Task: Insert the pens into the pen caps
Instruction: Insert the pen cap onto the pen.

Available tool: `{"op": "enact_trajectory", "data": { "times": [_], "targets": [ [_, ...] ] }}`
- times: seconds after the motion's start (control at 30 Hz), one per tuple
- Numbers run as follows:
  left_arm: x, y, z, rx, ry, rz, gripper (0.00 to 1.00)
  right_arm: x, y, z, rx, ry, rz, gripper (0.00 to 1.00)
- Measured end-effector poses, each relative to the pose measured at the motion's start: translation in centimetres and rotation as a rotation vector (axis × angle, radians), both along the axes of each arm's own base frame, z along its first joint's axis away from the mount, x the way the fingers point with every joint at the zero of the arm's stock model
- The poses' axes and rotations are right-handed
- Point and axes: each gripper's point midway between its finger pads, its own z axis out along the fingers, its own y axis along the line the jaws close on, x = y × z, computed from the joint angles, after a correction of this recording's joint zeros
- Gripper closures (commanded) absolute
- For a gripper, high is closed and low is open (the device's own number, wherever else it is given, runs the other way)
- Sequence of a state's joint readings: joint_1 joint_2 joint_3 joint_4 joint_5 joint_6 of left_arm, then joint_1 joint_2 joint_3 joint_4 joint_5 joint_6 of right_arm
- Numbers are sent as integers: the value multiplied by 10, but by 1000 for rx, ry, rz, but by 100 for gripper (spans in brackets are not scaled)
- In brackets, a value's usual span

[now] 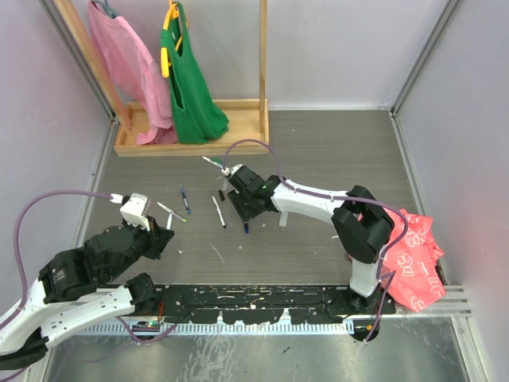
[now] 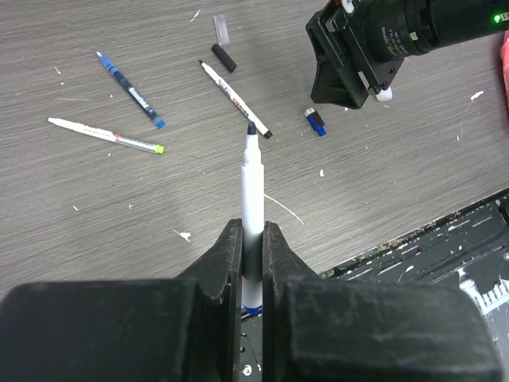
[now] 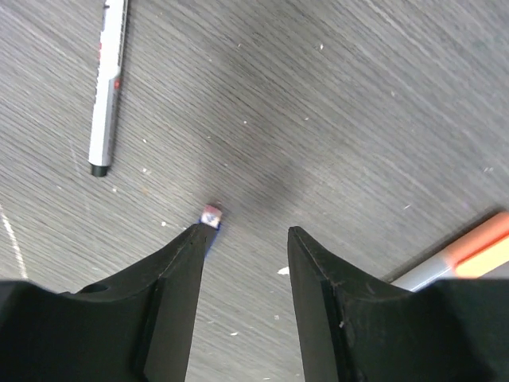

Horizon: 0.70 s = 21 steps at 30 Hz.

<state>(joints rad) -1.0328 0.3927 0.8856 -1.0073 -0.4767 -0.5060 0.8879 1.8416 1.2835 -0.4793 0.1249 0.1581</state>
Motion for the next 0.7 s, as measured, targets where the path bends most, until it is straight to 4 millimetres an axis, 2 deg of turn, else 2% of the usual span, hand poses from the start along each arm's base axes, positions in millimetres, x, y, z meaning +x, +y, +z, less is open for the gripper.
{"op": "enact_trajectory", "data": {
  "times": [0.27,0.5,0.7],
  "targets": [
    [0,0,0,0,0,0,100,-13,9,2,61,32,-242,49],
    [-1,1,1,-10,-6,0,100,-19,16,-9,50,48,-302,54],
    [-1,2,2,-15,-9,0,100,-22,14,-17,22,63,-319,55]
  ]
}}
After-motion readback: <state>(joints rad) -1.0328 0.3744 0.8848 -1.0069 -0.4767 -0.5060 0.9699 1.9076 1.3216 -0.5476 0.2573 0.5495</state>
